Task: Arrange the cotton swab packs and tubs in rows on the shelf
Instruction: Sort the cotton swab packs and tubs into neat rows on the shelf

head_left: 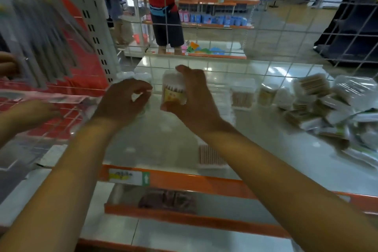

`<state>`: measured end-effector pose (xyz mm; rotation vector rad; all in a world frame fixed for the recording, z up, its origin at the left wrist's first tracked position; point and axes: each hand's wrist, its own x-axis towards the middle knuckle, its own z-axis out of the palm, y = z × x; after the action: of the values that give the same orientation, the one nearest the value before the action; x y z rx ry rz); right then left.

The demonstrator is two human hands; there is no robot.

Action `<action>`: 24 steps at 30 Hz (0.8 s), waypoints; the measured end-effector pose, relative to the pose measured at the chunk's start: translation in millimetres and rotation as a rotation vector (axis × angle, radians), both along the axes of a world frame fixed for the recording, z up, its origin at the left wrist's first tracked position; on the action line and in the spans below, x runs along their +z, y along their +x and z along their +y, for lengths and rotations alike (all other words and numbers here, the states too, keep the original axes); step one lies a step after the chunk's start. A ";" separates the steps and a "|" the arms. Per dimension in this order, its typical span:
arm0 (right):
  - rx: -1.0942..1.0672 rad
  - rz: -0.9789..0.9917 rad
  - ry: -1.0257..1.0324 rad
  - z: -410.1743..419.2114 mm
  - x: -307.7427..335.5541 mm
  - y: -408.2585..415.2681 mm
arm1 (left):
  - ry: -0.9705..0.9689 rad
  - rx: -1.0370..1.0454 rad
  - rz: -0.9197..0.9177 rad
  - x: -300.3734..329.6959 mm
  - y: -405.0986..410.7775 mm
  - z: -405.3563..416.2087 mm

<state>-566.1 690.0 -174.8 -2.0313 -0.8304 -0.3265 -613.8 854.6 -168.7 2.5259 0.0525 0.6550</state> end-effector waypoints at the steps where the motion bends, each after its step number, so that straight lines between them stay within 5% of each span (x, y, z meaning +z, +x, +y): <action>1: 0.005 0.003 -0.037 17.3 -6.4 -2.4 | 0.008 0.023 0.027 -2.5 -1.5 15.1; 12: -0.069 0.148 -0.288 108.3 -102.9 -14.1 | 0.139 0.049 0.136 -32.4 -11.4 115.0; 24: -0.041 0.072 -0.413 133.7 -102.8 -2.0 | 0.174 -0.005 0.173 -42.8 -4.9 127.5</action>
<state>-568.1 823.7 -277.5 -2.4297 -0.8647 -0.1068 -618.7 982.1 -211.5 2.7447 0.0528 0.4541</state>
